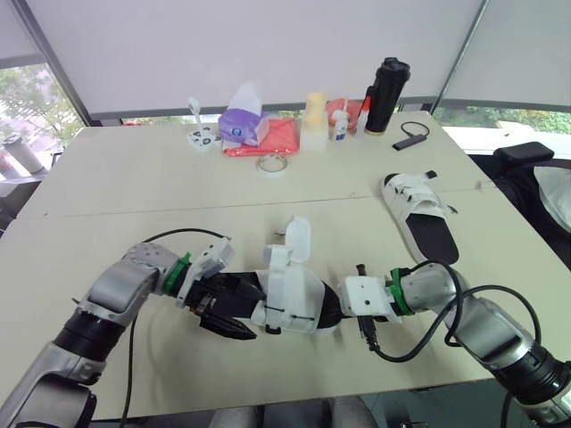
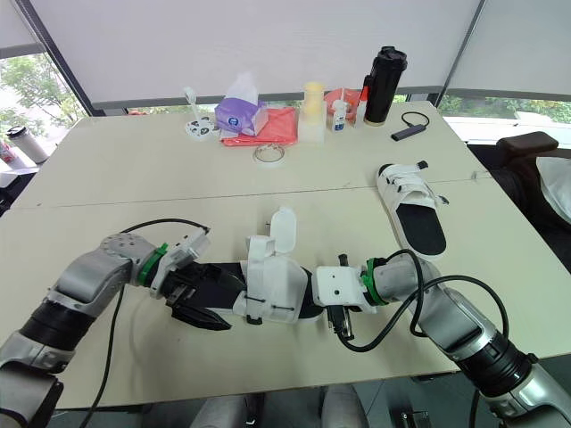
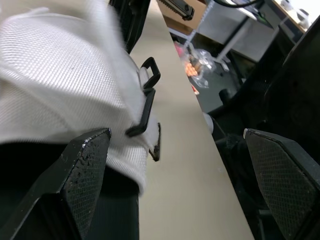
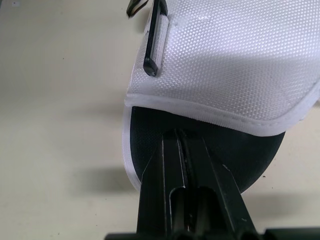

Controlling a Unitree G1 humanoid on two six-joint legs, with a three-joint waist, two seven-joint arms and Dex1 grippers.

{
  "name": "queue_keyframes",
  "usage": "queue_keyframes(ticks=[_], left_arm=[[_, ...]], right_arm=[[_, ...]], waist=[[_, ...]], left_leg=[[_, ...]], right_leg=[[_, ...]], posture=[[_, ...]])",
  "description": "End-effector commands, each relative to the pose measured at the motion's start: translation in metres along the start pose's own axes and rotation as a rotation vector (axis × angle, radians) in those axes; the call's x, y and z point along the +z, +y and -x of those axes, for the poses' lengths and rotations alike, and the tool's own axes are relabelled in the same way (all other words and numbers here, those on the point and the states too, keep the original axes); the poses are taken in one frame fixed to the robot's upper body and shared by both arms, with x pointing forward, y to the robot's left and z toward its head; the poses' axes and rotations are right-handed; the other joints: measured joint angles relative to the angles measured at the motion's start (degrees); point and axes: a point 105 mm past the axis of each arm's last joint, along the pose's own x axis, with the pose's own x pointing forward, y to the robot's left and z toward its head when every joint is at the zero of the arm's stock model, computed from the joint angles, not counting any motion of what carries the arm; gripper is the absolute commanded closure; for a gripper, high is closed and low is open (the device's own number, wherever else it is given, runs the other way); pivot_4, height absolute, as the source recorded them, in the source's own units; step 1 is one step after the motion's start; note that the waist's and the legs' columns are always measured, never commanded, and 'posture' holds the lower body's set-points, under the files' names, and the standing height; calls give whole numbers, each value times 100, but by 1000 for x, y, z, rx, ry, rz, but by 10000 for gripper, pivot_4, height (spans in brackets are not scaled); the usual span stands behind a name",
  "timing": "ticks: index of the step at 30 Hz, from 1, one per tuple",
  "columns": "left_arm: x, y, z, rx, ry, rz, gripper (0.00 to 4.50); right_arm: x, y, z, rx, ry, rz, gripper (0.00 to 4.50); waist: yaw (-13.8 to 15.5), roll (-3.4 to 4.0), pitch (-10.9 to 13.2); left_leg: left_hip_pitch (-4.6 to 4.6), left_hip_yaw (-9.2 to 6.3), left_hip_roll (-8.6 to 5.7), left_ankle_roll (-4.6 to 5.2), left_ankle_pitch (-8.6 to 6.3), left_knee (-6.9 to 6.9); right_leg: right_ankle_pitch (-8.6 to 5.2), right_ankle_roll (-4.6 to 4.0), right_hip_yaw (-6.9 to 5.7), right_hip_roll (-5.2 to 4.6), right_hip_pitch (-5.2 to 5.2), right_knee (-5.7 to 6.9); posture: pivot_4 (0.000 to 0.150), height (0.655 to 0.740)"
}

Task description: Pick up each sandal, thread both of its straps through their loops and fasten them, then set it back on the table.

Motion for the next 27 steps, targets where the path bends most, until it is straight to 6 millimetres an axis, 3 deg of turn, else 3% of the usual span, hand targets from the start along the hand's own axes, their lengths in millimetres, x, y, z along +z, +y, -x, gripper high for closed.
queue_keyframes(ticks=[1,6,12,18,27], left_arm=[[11,-9,14,39,-28,-33,772],[6,-28,18,9,-47,34,772],[-15,-47,1,-53,-30,121,772],[-40,-39,-13,-40,2,171,772],[-53,-17,-32,29,-17,149,772]], right_arm=[[-29,10,-7,36,102,-76,45000],[-30,9,-8,35,104,-73,45000],[-31,8,-8,38,106,-70,45000],[-31,9,-9,40,107,-66,45000],[-30,7,-9,33,106,-63,45000]], waist=[[0,0,0],[-12,0,-1],[-16,0,-1],[-14,0,-2],[16,1,-20]], left_leg=[[0,0,0,0,0,-1],[0,1,1,-1,-1,-4],[0,1,3,-4,-2,-4],[1,2,5,-16,-10,-5],[9,3,7,-19,-12,-7]], right_leg=[[0,0,0,0,0,0],[0,-1,1,-3,-1,-2],[0,-3,3,-5,-2,-3],[1,-5,3,-4,-8,-15],[5,-11,3,-4,-6,-34]], posture=[[1500,7400],[1500,7400],[1500,7400],[1500,7400],[1500,7400]])
